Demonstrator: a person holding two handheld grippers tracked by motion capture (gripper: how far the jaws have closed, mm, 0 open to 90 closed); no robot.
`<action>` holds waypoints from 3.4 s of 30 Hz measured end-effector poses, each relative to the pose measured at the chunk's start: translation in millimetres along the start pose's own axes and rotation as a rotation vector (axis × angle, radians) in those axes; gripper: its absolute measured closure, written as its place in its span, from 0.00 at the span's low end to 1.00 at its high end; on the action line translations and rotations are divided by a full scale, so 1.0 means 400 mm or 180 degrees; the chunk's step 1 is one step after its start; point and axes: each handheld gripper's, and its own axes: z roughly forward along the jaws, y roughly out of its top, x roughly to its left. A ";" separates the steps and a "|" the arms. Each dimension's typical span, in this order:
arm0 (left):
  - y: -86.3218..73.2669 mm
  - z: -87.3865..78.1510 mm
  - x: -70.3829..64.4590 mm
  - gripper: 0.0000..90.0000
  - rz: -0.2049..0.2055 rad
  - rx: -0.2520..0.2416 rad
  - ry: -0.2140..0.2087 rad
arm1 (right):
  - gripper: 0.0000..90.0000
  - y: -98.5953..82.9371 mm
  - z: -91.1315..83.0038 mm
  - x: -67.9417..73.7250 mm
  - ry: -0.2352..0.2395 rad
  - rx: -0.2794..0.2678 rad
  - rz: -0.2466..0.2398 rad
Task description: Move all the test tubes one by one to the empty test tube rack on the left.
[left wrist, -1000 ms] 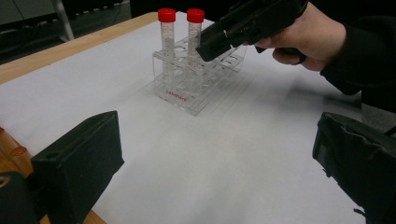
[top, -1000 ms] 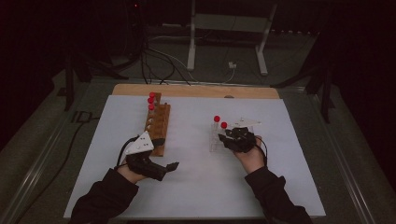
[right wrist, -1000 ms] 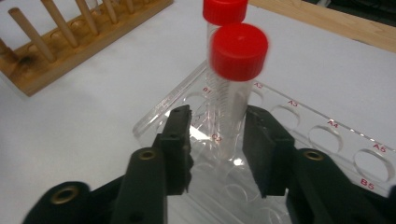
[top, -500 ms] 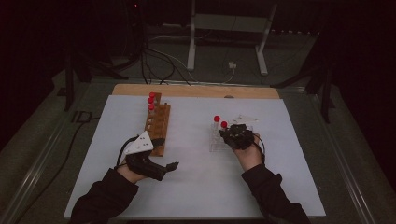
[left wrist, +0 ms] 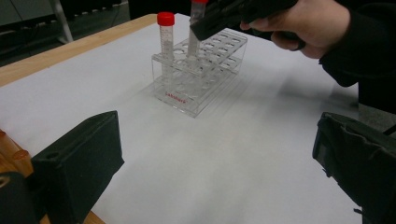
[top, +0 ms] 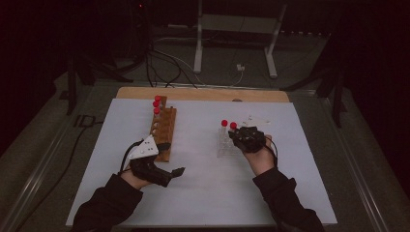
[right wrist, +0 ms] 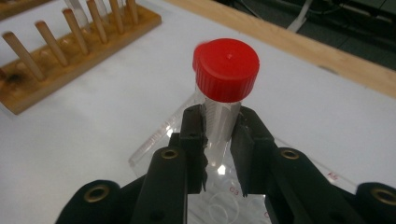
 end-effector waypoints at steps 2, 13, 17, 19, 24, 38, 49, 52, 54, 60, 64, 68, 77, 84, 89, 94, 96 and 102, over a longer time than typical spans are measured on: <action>0.002 -0.001 0.000 0.03 -0.0002 -0.0013 0.0002 | 0.83 0.009 -0.012 0.001 -0.0006 -0.0027 -0.0030; 0.018 -0.007 -0.003 0.03 0.0023 -0.0023 -0.0029 | 0.83 0.053 -0.078 0.019 0.0085 -0.0192 -0.0137; 0.027 -0.010 -0.006 0.03 0.0042 -0.0033 -0.0048 | 0.83 0.061 -0.091 0.036 0.0180 -0.0220 -0.0178; 0.032 -0.011 -0.007 0.03 0.0050 -0.0040 -0.0053 | 0.83 0.062 -0.094 0.046 0.0242 -0.0224 -0.0195; 0.043 -0.012 -0.011 0.03 0.0082 -0.0035 -0.0069 | 0.83 0.059 -0.093 0.067 0.0338 -0.0200 -0.0255; 0.068 -0.001 -0.018 0.03 0.0138 -0.0059 -0.0146 | 0.83 0.023 -0.083 0.126 0.0605 -0.0091 -0.0352; 0.086 0.029 -0.034 0.07 0.0222 -0.0081 -0.0251 | 0.83 -0.022 -0.073 0.185 0.0840 0.0001 -0.0426; 0.091 0.037 -0.038 0.09 0.0249 -0.0088 -0.0295 | 0.83 -0.029 -0.073 0.196 0.0886 0.0008 -0.0441; 0.094 0.042 -0.041 0.12 0.0276 -0.0100 -0.0330 | 0.83 -0.034 -0.072 0.201 0.0908 0.0015 -0.0441; 0.103 0.068 -0.050 0.24 0.0341 -0.0094 -0.0376 | 0.83 -0.042 -0.074 0.214 0.0967 0.0030 -0.0466; 0.107 0.089 -0.053 0.31 0.0386 -0.0088 -0.0391 | 0.83 -0.041 -0.076 0.216 0.0981 0.0014 -0.0475; 0.107 0.105 -0.053 0.41 0.0421 -0.0081 -0.0364 | 0.83 -0.040 -0.079 0.216 0.0981 0.0013 -0.0479; 0.102 0.135 -0.053 0.59 0.0487 -0.0055 -0.0373 | 0.83 -0.040 -0.080 0.216 0.1002 0.0015 -0.0479; 0.096 0.149 -0.052 0.69 0.0540 -0.0003 -0.0388 | 0.83 -0.039 -0.082 0.219 0.1008 0.0016 -0.0489; 0.097 0.156 -0.057 0.76 0.0581 -0.0001 -0.0416 | 0.83 -0.039 -0.081 0.218 0.1010 0.0017 -0.0487; 0.098 0.157 -0.057 0.79 0.0598 -0.0020 -0.0409 | 0.83 -0.040 -0.083 0.216 0.1007 0.0019 -0.0473; 0.099 0.157 -0.056 0.79 0.0597 -0.0023 -0.0401 | 0.83 -0.040 -0.083 0.215 0.1012 0.0008 -0.0471; 0.110 0.148 -0.054 0.80 0.0612 -0.0014 -0.0353 | 0.77 -0.038 -0.087 0.211 0.1054 -0.0070 -0.0440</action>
